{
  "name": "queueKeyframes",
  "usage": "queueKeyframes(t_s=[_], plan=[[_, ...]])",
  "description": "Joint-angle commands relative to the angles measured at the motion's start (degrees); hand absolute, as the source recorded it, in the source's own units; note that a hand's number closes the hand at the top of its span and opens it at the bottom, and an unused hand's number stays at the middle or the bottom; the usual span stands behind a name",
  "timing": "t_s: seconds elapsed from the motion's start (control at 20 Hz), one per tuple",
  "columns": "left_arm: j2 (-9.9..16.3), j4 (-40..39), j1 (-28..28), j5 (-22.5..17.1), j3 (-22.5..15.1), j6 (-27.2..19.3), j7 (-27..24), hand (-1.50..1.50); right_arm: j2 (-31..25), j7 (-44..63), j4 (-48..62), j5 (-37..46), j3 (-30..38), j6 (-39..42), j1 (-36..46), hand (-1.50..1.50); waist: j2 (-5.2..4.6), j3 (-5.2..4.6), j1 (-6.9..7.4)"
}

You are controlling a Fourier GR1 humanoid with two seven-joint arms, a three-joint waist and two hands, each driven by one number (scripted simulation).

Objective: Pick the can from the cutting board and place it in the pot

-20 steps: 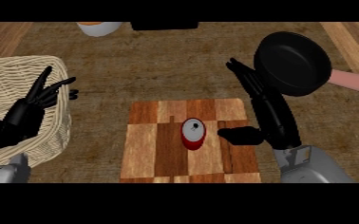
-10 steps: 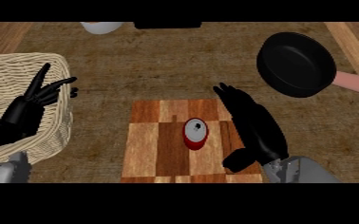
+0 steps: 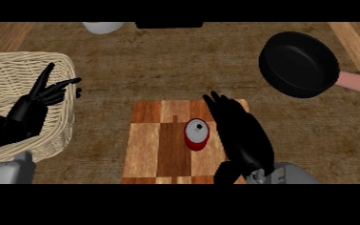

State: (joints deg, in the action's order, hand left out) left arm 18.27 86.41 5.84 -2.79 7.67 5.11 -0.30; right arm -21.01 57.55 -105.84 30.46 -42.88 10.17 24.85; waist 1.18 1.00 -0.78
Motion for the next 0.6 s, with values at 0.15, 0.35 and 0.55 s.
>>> queueKeyframes(t_s=[0.15, 0.35, 0.55], plan=[[1.37, -6.05, -2.73, 6.99, 1.22, -6.79, 12.59, 0.00, 3.39, 8.63, 0.96, 0.21, -1.28, 3.75, 1.23, -1.50, -1.37, -0.96, 0.37], [1.27, -6.00, -3.52, 8.12, 2.06, -6.67, 12.27, 0.00, 5.39, 10.55, 1.48, 0.78, -1.98, 3.58, 1.26, -1.50, -1.30, -1.00, 0.68], [0.97, -5.18, -3.19, 8.30, 1.99, -5.43, 13.87, 0.00, 5.62, 8.29, 4.02, 1.55, -1.64, 2.66, 0.96, -1.50, -1.48, -0.91, 1.10]])
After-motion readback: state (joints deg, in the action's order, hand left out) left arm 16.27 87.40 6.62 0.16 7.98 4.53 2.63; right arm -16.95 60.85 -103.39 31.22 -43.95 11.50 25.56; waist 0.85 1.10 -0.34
